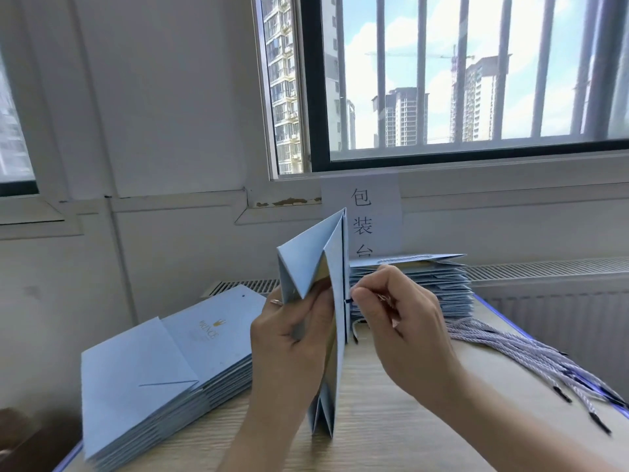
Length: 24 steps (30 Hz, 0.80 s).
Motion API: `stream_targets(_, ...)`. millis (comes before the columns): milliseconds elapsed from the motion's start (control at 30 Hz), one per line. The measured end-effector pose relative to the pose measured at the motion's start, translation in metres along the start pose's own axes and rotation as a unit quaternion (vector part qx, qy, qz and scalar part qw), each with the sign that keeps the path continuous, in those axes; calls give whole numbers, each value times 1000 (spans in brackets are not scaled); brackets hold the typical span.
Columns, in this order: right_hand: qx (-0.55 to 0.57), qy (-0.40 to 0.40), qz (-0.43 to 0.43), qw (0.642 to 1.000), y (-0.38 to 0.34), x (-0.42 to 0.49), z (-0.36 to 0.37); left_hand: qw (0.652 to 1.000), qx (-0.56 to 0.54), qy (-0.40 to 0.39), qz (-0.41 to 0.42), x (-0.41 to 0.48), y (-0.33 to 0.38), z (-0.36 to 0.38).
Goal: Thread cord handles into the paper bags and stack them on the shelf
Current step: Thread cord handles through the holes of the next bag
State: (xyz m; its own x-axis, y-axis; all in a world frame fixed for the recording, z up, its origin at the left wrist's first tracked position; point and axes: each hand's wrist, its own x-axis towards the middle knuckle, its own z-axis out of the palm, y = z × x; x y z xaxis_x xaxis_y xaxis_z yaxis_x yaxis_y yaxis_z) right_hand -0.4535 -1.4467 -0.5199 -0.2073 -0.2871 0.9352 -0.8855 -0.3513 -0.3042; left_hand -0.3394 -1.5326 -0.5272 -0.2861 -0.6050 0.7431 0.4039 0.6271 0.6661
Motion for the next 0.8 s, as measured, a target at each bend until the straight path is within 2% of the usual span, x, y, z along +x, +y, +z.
stream_targets(167, 2, 26, -13, 1000, -3, 0, 1, 1000, -15, -18, 17, 0, -2, 0)
stream_targets(400, 17, 37, 16, 999, 1, -2, 2, 998, -38, -34, 26, -1, -2, 3)
stream_targets(567, 76, 6, 38, 996, 0, -2, 4, 998, -7, 1, 61, 0, 0, 3)
stream_targets(700, 43, -39, 23, 998, -1, -2, 0, 996, 23, 12, 83, -2, 1, 1)
stream_targets(800, -6, -101, 23, 995, 9, -1, -9, 989, 74, -12, 129, -1, 0, -2)
